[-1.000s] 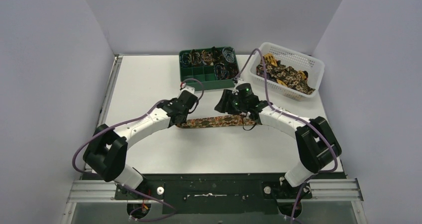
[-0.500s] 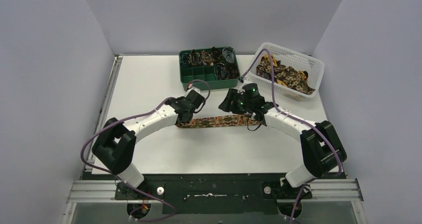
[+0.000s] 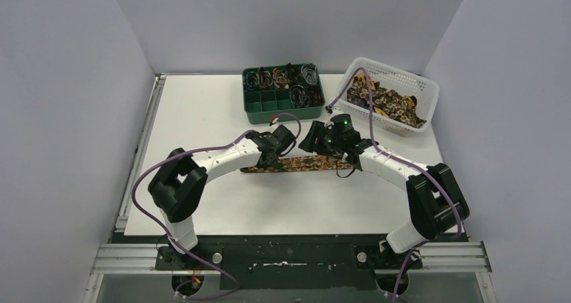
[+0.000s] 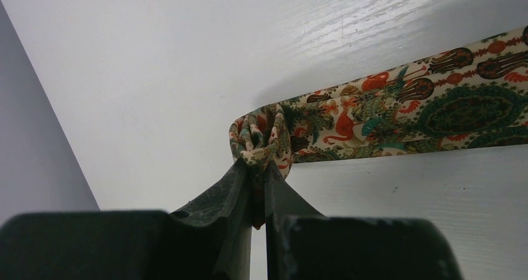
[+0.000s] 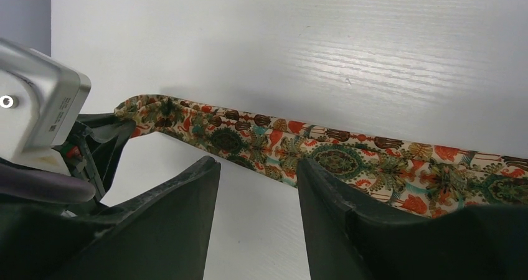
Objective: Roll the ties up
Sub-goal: Roll the tie at the center of the board.
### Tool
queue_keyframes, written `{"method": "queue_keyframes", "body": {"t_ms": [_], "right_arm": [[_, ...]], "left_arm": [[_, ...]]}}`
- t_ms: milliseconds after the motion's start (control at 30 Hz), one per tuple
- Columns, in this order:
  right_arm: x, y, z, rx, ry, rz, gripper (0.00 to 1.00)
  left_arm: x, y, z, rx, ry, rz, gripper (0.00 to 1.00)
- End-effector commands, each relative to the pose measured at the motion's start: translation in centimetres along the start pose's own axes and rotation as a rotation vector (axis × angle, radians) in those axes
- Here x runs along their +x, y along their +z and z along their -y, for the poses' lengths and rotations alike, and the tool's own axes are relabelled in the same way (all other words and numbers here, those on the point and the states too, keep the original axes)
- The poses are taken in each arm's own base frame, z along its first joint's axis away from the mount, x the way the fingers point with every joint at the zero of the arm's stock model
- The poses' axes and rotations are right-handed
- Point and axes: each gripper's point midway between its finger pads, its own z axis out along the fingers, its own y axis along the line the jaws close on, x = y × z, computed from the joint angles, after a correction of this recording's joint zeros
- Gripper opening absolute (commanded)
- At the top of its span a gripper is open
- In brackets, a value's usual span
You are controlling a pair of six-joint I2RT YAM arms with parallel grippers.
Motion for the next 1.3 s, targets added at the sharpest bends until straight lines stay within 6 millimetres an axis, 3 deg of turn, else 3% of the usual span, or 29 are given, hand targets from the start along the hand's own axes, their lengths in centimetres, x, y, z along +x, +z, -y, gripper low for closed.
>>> {"method": "queue_keyframes", "body": {"t_ms": [0, 233, 533, 767, 900, 1033, 1167, 1267], "right_arm": [[-2.1, -1.1, -1.1, -0.042, -0.019, 0.080, 0.50], [-1.9, -1.3, -0.6, -0.043, -0.022, 0.076, 0.52], [-2.0, -2.1, 0.1, -0.022, -0.033, 0.090, 0.62], [-2.4, -2.4, 0.7, 0.000, -0.036, 0.094, 0.70], [-2.8, -2.5, 0.2, -0.018, -0.047, 0.098, 0.74], [-3.3, -2.8, -0.8, -0.073, -0.103, 0.116, 0.81], [-4.7, -3.1, -2.6, -0.169, -0.206, 0.194, 0.86], [-4.9, -3.0, -4.9, -0.284, -0.367, 0.259, 0.89]], "left_arm": [[-1.2, -0.3, 0.1, -0.034, 0.015, 0.005, 0.00], [-2.1, 0.3, 3.2, 0.054, -0.011, 0.029, 0.06], [-3.5, 0.9, 6.3, 0.162, -0.076, 0.049, 0.26], [-4.4, 0.0, 7.1, 0.240, -0.155, 0.082, 0.45], [-5.8, -1.4, 6.5, 0.278, -0.212, 0.133, 0.50], [-7.1, -3.9, 4.7, 0.326, -0.304, 0.225, 0.56], [-7.5, -5.1, 2.1, 0.437, -0.458, 0.301, 0.60], [-6.6, -5.1, -0.7, 0.479, -0.595, 0.349, 0.61]]}}
